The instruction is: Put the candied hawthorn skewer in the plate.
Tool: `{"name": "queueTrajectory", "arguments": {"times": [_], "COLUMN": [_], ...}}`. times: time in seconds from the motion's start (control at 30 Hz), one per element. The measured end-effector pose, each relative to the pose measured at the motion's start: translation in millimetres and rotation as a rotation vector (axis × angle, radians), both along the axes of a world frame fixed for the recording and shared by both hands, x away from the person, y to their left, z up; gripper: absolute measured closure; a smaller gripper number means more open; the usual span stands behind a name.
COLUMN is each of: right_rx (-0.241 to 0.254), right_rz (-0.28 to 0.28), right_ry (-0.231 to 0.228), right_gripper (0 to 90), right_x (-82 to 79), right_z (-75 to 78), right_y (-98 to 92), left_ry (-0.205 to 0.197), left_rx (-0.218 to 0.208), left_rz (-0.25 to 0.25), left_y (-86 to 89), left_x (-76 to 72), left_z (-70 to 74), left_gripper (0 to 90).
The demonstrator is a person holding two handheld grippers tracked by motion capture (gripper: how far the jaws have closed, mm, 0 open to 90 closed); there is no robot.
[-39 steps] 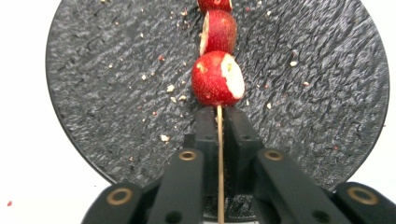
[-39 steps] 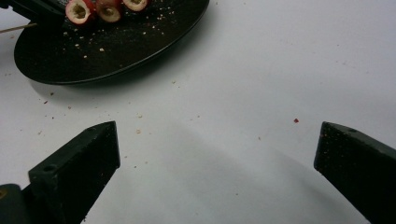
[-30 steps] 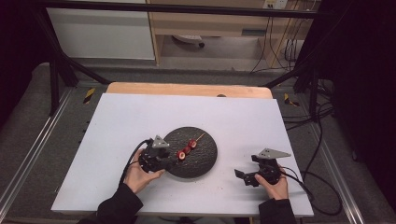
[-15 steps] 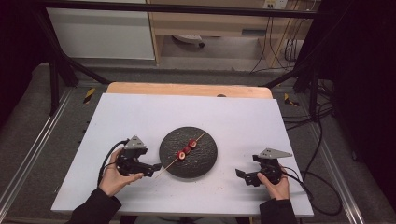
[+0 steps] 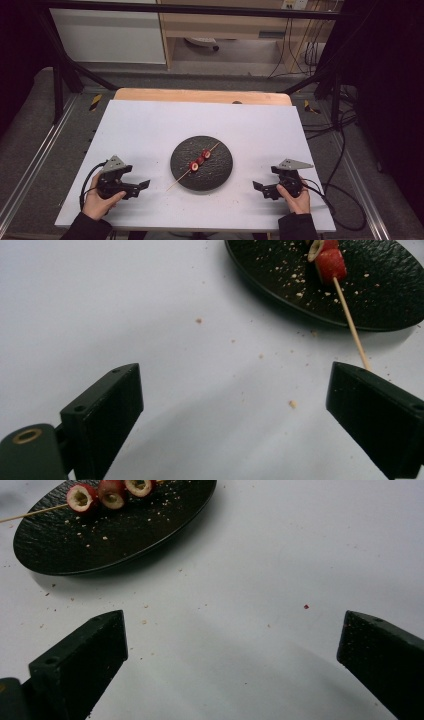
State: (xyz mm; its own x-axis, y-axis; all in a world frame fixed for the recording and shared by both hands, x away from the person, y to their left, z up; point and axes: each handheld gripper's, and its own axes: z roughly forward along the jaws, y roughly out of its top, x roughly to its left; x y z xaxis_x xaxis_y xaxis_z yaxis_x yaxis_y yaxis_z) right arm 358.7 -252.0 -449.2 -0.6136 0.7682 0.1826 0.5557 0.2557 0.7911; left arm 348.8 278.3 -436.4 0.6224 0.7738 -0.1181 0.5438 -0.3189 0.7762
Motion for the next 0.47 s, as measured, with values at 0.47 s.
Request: {"name": "queueTrajectory", "arguments": {"times": [0.47], "right_rx": [0.010], "right_rz": [0.006], "right_ry": [0.012], "right_gripper": [0.6], "right_x": [-0.9], "right_z": [-0.4], "right_y": [-0.5], "left_ry": [-0.021], "left_rx": [0.043], "left_rz": [0.026], "left_y": [12.8], "left_x": [-4.4], "left_z": [-14.6], "left_gripper": [7.3]}}
